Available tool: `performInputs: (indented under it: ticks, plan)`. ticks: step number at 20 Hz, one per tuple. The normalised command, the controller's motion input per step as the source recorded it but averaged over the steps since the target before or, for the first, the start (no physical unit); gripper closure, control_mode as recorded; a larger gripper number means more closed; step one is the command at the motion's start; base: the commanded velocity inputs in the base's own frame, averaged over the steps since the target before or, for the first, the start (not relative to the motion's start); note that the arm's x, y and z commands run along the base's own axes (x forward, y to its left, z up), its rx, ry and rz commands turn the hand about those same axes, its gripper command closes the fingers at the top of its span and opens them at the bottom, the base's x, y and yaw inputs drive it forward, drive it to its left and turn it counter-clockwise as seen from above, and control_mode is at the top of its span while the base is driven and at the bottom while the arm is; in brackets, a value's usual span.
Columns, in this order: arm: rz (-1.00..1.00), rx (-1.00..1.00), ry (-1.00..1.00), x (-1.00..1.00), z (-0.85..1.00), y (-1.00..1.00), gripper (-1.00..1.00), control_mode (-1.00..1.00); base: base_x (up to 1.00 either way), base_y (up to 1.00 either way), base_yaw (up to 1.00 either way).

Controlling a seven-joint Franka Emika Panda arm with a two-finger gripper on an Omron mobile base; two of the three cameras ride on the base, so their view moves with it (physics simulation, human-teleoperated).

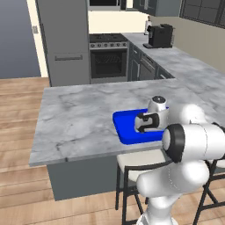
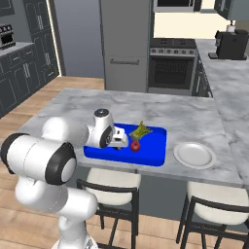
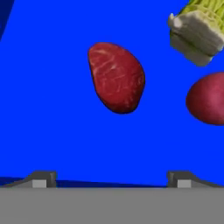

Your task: Create a steak meal by picking up the steak and asparagus from the tray and placing them on the plate. Leave the apple on the tray.

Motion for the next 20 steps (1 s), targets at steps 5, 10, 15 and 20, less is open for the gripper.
performInputs:
  ticks: [5, 10, 15, 20]
  plan:
    - [0.0, 0.0, 0.0, 0.36, -0.26, 0.0, -1.0, -1.0, 0.0, 0.0, 0.0]
    - [0.0, 0.0, 0.0, 0.29, -0.22, -0.04, -1.0, -1.0, 0.0, 0.0, 0.0]
    - [0.0, 0.01, 0.0, 0.14, -0.19, -0.17, -1.0, -1.0, 0.0, 0.0, 0.0]
    - [0.0, 0.0, 0.0, 0.26, -0.27, -0.06, -1.0, -1.0, 0.0, 0.0, 0.0]
